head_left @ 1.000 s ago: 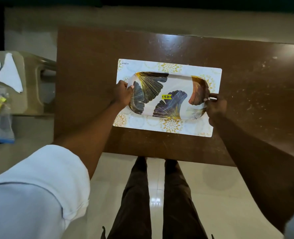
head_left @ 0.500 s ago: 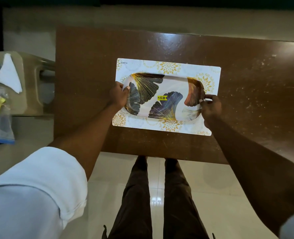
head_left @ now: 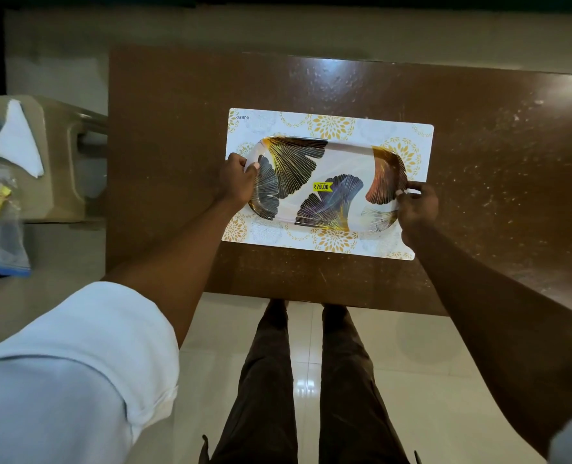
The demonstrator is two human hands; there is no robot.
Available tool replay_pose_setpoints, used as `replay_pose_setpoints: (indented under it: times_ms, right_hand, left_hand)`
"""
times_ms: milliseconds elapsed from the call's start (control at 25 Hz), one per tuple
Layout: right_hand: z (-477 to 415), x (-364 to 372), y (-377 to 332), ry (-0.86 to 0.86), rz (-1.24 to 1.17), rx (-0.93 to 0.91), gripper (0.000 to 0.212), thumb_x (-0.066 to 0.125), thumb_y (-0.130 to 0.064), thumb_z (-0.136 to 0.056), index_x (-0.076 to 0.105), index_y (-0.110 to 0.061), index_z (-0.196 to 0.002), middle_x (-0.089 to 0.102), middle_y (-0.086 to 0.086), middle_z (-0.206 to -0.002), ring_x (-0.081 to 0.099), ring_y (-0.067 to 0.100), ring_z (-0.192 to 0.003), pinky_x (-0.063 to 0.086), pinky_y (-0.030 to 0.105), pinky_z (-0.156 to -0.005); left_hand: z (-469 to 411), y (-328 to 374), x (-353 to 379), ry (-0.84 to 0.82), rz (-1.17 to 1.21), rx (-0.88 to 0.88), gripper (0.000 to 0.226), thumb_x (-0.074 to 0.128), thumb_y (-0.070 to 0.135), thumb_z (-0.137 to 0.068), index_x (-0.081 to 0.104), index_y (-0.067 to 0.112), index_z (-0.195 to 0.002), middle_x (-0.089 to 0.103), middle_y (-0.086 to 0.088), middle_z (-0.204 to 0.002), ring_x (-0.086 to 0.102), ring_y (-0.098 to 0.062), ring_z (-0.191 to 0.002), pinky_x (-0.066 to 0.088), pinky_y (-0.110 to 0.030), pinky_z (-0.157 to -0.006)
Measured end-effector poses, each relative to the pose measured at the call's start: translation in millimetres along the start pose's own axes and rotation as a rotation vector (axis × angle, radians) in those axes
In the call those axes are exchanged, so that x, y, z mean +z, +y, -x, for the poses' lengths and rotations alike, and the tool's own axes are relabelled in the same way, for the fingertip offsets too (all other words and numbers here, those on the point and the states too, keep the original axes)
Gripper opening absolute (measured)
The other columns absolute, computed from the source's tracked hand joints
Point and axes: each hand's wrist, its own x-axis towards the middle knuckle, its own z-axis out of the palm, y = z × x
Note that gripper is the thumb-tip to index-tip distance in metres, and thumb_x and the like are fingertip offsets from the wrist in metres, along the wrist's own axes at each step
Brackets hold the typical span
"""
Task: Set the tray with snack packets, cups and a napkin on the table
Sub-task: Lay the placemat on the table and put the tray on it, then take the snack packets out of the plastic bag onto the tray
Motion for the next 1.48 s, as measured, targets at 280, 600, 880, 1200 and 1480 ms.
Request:
replay_pose_setpoints:
  times_ms: [280, 600, 880, 1200, 1480]
  right_hand:
    - [-0.5, 0.1, -3.7, -0.008, 0.008, -0.002, 0.03, 0.067, -0.013, -0.097, 0.064, -0.014, -0.127, 0.069, 0.011, -0.124, 0.067, 0.025, -0.108, 0.058, 0.029, -0.078]
    - [-4.8, 0.3, -1.6, -0.025, 0.031, 0.001, 0.032, 0.067, -0.016, -0.098, 0.062, -0.013, -0.13, 0.068, 0.012, -0.126, 0.067, 0.027, -0.111, 0.056, 0.025, -0.073]
    - [12.9, -11.5, -27.5, -0.063, 0.289, -0.16, 0.064, 0.069, -0.044, -0.094, 0.049, -0.013, -0.147, 0.054, 0.016, -0.146, 0.056, 0.037, -0.13, 0.051, 0.052, -0.106]
    - [86.7, -24.9, -215.0, -0.143, 0.52, -0.676, 0.069, 0.057, -0.046, -0.1, 0.041, -0.002, -0.151, 0.051, 0.031, -0.141, 0.049, 0.051, -0.128, 0.044, 0.054, -0.104]
    - [265.5, -11.1, -494.1, -0.131, 0.386, -1.045, 0.074, 0.059, -0.049, -0.098, 0.032, -0.014, -0.158, 0.036, 0.016, -0.161, 0.041, 0.041, -0.141, 0.04, 0.056, -0.107]
  left_hand:
    - [1.0, -0.9, -1.4, -0.005, 0.014, -0.013, 0.033, 0.062, 0.027, -0.099, 0.056, -0.003, -0.111, 0.066, -0.02, -0.107, 0.061, -0.027, -0.09, 0.038, -0.028, -0.068]
    - [-0.9, 0.9, -0.9, 0.001, -0.027, -0.038, 0.035, 0.063, 0.028, -0.098, 0.057, -0.004, -0.113, 0.066, -0.02, -0.11, 0.059, -0.025, -0.091, 0.036, -0.028, -0.069]
    - [11.1, 8.8, -23.6, -0.022, -0.224, -0.084, 0.055, 0.059, 0.046, -0.096, 0.052, 0.007, -0.134, 0.05, -0.019, -0.139, 0.044, -0.035, -0.132, 0.036, -0.042, -0.107]
    - [65.6, 101.8, -209.8, 0.193, -0.298, 0.136, 0.056, 0.056, 0.05, -0.096, 0.052, 0.007, -0.131, 0.055, -0.02, -0.132, 0.051, -0.039, -0.124, 0.042, -0.046, -0.103]
    - [146.5, 217.3, -454.5, 0.524, -0.281, 0.242, 0.076, 0.046, 0.056, -0.099, 0.029, 0.007, -0.154, 0.037, -0.015, -0.159, 0.035, -0.031, -0.147, 0.026, -0.048, -0.122]
